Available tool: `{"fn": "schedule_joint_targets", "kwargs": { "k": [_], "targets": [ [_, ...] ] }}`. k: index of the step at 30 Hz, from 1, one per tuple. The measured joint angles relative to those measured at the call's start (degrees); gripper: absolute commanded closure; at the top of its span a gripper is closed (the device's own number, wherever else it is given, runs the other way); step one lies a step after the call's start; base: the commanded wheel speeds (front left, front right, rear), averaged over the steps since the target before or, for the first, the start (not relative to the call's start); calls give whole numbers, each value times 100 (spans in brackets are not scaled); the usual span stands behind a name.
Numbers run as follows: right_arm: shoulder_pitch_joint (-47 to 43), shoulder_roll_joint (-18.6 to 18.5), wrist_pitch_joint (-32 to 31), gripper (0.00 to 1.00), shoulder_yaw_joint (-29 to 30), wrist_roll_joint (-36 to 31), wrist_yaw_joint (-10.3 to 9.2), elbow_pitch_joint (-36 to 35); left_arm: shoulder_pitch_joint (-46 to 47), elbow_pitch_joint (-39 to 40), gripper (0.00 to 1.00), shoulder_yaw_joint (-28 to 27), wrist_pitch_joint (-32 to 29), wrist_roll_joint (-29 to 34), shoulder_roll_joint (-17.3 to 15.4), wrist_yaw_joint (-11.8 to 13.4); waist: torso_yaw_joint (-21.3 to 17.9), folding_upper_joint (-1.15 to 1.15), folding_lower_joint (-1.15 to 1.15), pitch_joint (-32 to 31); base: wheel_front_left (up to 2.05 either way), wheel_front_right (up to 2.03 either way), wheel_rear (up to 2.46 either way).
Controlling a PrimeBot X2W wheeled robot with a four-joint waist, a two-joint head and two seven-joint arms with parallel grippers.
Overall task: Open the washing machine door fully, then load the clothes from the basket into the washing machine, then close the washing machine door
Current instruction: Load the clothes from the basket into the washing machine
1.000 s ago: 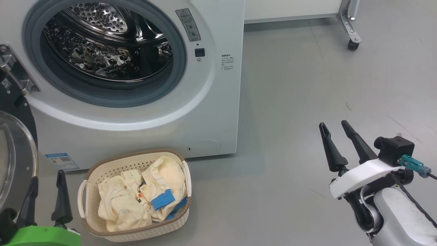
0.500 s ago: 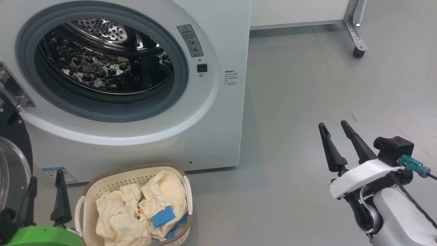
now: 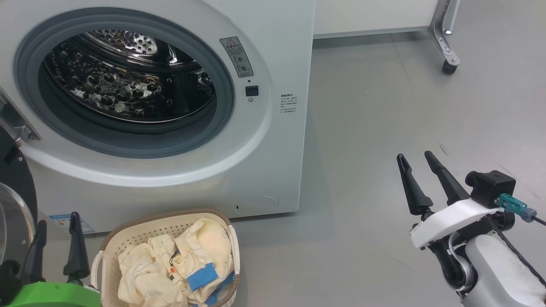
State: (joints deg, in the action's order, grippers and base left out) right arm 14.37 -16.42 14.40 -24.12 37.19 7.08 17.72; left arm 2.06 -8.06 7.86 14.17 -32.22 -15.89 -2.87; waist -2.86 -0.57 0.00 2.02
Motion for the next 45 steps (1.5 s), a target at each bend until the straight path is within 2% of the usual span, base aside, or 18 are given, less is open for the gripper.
{"fn": "schedule_joint_targets", "kwargs": {
  "k": [25, 45],
  "targets": [
    [1, -2, 0, 0, -151, 1, 0, -1, 1, -12, 0, 16, -1, 1, 0, 0, 18, 0, 0, 89, 0, 0, 0],
    [276, 46, 0, 0, -208, 0, 0, -155, 165, 75, 0, 3, -112, 1, -89, -5, -97, 0, 0, 866, 0, 0, 0]
  ]
}}
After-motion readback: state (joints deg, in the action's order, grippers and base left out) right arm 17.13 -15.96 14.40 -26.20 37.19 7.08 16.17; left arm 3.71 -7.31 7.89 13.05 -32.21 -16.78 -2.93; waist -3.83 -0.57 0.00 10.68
